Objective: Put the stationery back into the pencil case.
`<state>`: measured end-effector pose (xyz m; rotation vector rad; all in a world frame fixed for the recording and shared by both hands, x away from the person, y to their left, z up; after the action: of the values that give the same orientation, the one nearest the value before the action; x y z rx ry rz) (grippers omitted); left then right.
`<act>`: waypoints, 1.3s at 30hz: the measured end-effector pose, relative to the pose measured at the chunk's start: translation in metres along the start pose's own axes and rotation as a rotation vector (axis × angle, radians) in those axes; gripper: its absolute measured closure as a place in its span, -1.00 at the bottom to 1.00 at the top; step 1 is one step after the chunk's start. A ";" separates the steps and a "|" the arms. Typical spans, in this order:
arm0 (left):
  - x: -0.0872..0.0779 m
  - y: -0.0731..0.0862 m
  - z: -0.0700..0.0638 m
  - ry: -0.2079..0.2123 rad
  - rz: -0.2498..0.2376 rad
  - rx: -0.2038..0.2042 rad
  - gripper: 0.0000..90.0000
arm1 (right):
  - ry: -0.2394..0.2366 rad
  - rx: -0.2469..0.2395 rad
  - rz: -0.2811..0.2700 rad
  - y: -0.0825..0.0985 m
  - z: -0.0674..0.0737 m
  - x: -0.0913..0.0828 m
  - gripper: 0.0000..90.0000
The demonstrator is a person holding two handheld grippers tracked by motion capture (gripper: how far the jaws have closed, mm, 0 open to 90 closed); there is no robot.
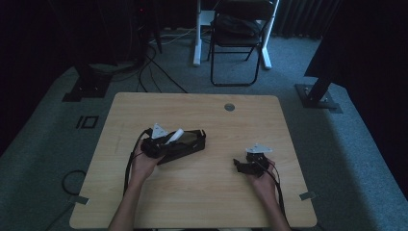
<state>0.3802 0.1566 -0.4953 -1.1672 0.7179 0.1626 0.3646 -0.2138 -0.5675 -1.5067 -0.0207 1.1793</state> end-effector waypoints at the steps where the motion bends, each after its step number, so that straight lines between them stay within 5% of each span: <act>1: 0.000 0.000 0.000 0.000 0.002 0.001 0.57 | 0.000 0.001 0.000 0.000 0.000 0.000 -0.40; 39: 0.010 0.001 -0.004 0.019 0.034 0.035 0.57 | 0.000 0.000 0.000 0.000 0.000 0.000 -0.40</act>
<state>0.3852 0.1513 -0.5028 -1.1253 0.7553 0.1670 0.3646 -0.2138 -0.5675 -1.5067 -0.0208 1.1793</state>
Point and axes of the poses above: each handheld gripper's, and its own axes: x roughly forward along the jaws, y roughly out of its underside, z roughly to its left, the point moved 1 cm from there along x, roughly forward along the jaws, and after that the axes turned 15 degrees about -y, right-handed, at the moved point
